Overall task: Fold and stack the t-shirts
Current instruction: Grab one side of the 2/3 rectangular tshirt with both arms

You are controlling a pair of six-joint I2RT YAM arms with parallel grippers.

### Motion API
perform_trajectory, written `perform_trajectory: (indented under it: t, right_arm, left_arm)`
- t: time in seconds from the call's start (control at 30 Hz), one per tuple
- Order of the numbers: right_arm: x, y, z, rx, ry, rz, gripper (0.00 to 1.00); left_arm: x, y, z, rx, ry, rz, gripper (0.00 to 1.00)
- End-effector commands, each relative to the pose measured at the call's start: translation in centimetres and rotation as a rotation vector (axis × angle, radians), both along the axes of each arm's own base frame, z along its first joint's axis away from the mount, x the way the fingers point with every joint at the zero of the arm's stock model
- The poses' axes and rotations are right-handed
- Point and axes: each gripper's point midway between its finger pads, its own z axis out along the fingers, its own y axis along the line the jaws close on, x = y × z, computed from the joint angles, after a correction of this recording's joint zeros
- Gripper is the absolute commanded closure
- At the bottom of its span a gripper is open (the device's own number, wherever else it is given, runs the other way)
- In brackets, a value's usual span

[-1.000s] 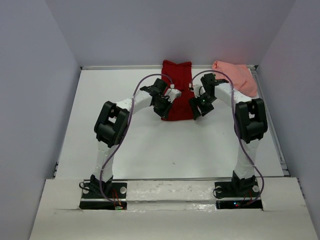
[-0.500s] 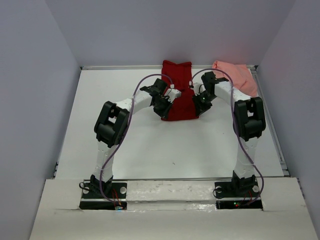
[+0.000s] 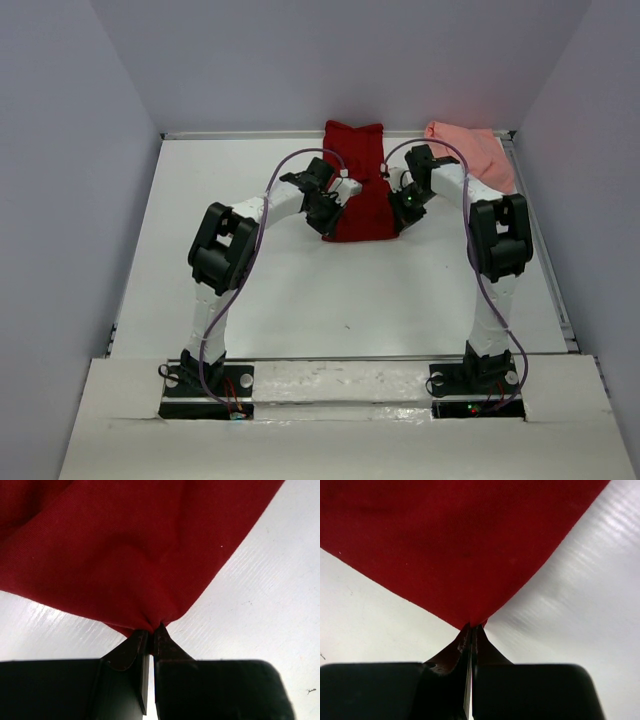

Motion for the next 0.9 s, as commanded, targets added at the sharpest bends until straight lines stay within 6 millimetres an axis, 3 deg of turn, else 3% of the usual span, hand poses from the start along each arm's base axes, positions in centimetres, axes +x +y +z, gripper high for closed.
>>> perform_trajectory:
  t: [0.0, 0.37, 0.6, 0.7, 0.87]
  right_arm:
    - [-1.0, -0.5, 1.9, 0.009, -0.015, 0.006, 1.0]
    - [-3.4, -0.7, 2.9, 0.018, 0.008, 0.021, 1.0]
    - [-5.4, -0.8, 4.5, 0.036, 0.043, 0.055, 1.0]
    - [-5.6, -1.0, 5.9, 0.032, 0.018, 0.059, 1.0]
    - [-5.0, -0.9, 7.6, 0.033, -0.018, 0.064, 1.0]
  left_arm:
    - [-0.9, 0.3, 3.1, -0.017, -0.043, 0.002, 1.0]
    - [-3.9, 1.2, 3.0, -0.028, 0.013, -0.02, 1.0]
    - [-6.8, 0.5, 4.9, -0.071, 0.03, -0.097, 1.0]
    - [-7.1, 0.4, 6.1, -0.086, 0.009, -0.102, 1.0]
    - [-5.5, 0.1, 8.7, -0.087, -0.065, -0.086, 1.0]
